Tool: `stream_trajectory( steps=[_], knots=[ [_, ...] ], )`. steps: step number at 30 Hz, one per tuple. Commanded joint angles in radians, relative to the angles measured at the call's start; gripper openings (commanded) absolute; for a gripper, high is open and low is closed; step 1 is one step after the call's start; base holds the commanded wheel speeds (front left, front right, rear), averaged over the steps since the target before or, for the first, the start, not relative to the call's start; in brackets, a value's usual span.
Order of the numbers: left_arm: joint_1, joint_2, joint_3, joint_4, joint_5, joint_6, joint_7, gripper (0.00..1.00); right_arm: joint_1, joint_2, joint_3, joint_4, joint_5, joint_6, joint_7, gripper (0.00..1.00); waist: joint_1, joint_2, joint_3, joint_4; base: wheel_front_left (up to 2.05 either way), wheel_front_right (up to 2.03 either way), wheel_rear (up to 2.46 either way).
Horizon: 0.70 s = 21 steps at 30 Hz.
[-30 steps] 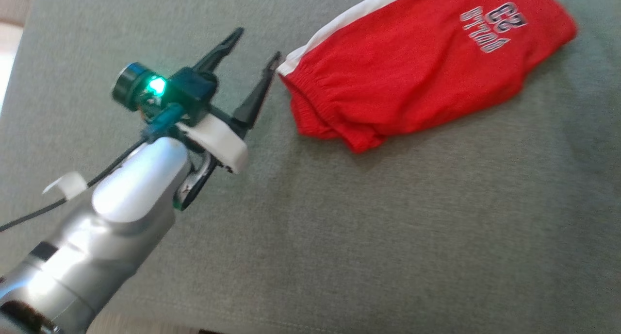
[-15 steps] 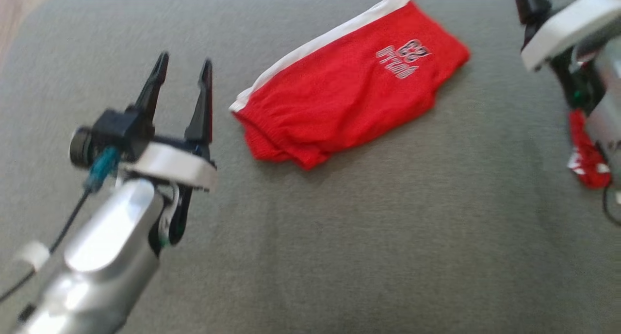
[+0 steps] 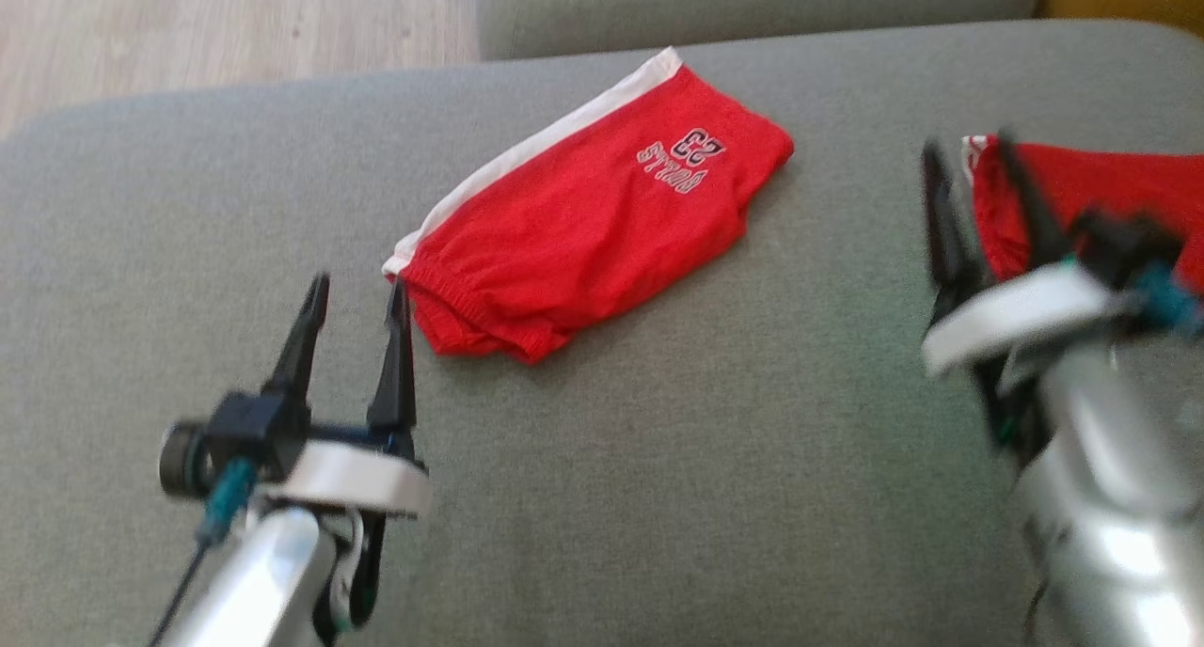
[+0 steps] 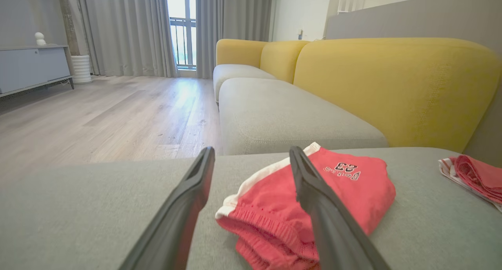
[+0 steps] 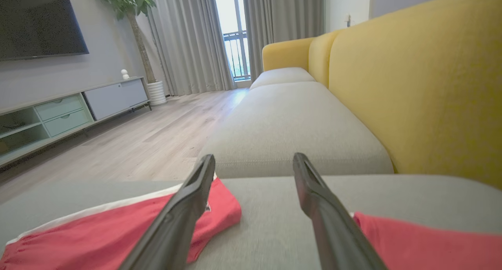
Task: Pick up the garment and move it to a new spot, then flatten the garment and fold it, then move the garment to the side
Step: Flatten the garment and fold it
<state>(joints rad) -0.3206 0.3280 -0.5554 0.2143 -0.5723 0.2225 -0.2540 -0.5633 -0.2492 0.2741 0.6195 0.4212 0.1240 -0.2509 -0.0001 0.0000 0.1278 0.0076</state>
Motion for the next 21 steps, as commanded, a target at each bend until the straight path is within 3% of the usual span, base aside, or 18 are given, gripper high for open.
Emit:
stream_trajectory(
  steps=[1, 5, 8, 21],
  knots=[
    [-0.003, 0.010, 0.061, -0.021, 0.024, -0.003, -0.008, 1.00, 0.041, 0.044, -0.024, -0.064, -0.044, 0.007, -0.011, 1.00, 0.0001, 0.0000, -0.021, -0.012, 0.00, 0.00, 0.00],
    [0.075, -0.040, 0.124, -0.030, 0.066, -0.021, -0.008, 1.00, 0.186, 0.139, -0.115, -0.150, -0.148, 0.007, -0.011, 1.00, 0.0001, 0.0000, -0.046, -0.023, 0.00, 0.00, 0.00],
    [0.112, -0.071, 0.162, -0.044, 0.104, -0.045, -0.008, 1.00, 0.252, 0.172, -0.153, -0.205, -0.188, 0.007, 0.004, 1.00, 0.0001, 0.0000, -0.048, -0.024, 0.00, 0.00, 0.00],
    [0.090, -0.143, 0.233, -0.031, 0.207, -0.148, -0.008, 1.00, 0.271, 0.198, -0.232, -0.363, -0.223, 0.007, 0.125, 1.00, 0.0001, 0.0000, 0.024, 0.039, 0.00, 0.00, 0.00]
  ],
)
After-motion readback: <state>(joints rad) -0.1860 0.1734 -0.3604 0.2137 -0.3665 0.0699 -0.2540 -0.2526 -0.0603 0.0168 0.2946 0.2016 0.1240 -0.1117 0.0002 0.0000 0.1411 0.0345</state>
